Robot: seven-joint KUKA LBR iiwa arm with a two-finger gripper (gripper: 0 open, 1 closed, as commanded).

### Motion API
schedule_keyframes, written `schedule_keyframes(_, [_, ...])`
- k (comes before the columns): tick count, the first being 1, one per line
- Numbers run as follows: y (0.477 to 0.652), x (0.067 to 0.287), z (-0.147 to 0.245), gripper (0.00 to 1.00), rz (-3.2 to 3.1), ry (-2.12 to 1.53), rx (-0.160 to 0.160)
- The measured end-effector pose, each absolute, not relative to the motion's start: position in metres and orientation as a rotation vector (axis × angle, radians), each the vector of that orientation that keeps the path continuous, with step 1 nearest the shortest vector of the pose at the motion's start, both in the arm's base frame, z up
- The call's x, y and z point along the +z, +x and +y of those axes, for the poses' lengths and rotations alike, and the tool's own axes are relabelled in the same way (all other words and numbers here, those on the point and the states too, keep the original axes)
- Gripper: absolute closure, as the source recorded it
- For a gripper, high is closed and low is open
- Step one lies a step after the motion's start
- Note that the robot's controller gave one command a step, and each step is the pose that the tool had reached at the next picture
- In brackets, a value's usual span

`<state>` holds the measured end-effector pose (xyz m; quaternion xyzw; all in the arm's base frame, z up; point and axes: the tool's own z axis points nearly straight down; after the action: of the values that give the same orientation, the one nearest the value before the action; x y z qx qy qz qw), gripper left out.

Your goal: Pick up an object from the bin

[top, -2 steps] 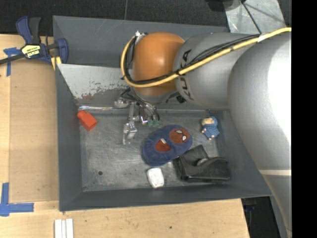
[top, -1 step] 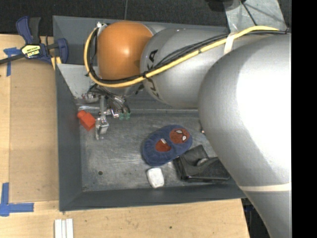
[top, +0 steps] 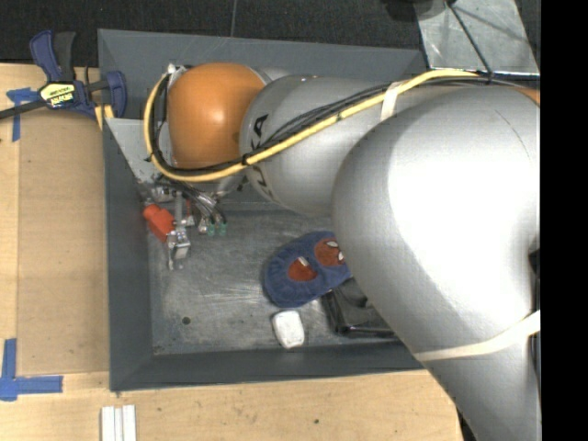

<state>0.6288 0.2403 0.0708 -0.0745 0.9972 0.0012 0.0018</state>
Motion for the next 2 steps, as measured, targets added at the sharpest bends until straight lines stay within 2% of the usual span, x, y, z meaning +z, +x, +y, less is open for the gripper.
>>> schedule_keyframes(1, [0.6253,0.0731,0.2388,0.0,3.136,0.134,0.007])
schedule_keyframes(2, [0.6288,0.0763,0.2379,1.0,3.122,0.138,0.012])
